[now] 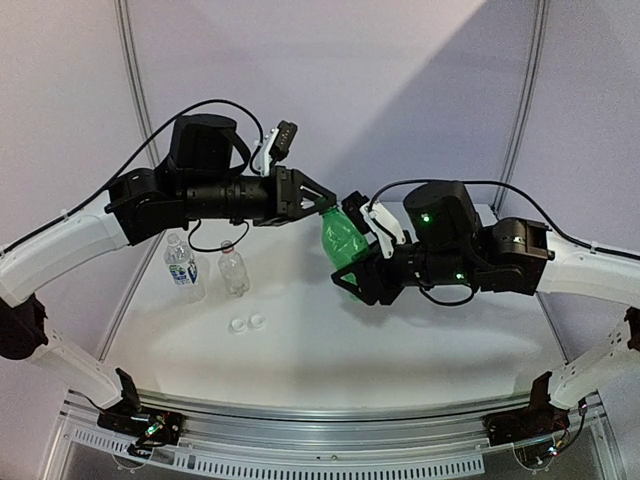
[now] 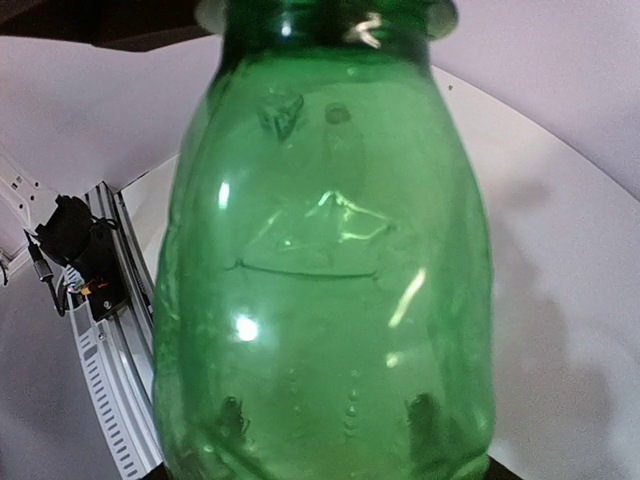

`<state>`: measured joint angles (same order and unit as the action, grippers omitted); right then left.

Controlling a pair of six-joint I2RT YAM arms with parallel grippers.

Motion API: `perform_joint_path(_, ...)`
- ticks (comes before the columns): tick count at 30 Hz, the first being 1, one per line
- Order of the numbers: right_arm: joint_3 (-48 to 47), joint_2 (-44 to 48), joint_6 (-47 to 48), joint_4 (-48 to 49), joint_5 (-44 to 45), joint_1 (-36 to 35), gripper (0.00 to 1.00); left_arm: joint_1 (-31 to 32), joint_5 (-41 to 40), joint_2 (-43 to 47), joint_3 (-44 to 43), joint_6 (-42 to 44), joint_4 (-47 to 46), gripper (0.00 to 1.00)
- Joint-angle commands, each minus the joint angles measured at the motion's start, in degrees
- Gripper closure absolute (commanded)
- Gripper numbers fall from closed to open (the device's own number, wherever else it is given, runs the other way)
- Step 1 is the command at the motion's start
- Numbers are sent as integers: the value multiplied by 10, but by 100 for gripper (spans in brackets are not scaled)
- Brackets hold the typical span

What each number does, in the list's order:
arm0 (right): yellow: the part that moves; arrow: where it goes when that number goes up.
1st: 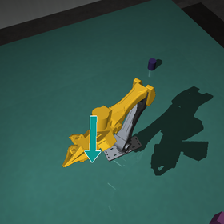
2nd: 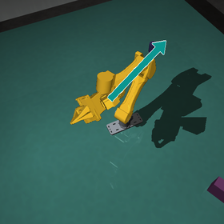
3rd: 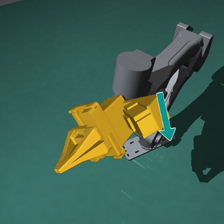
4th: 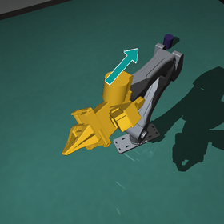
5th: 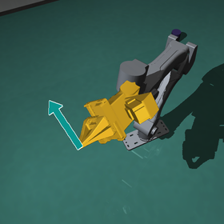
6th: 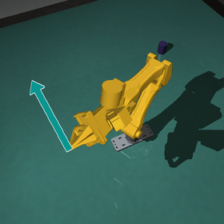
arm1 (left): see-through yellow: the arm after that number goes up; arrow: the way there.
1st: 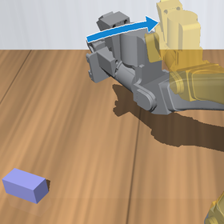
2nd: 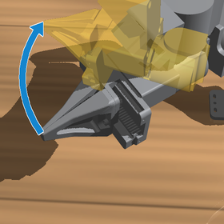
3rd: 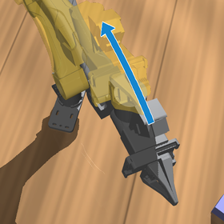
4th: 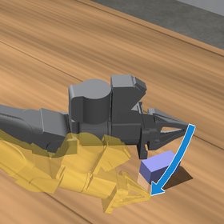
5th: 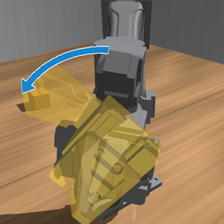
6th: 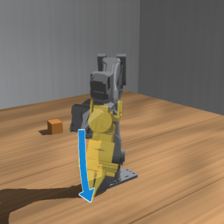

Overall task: Unscrew the bottle caps
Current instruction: Unscrew the bottle cap from the plastic bottle.

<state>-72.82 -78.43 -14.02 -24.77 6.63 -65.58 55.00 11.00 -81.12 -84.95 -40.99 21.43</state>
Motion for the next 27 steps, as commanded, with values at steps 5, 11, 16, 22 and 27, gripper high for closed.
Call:
perform_joint_path(5,50,43,2,77,15,1,100,25,47,-4,8,-23,12,84)
perform_joint_path(11,71,53,3,106,-19,1,100,25,66,-4,5,-11,-9,80)
perform_joint_path(16,91,72,6,137,-30,1,100,25,71,2,6,0,-12,76)
perform_joint_path(22,99,80,12,144,-44,0,100,25,79,14,17,12,-28,63)
perform_joint_path(27,107,89,15,150,-50,0,100,25,82,23,21,21,-34,49)
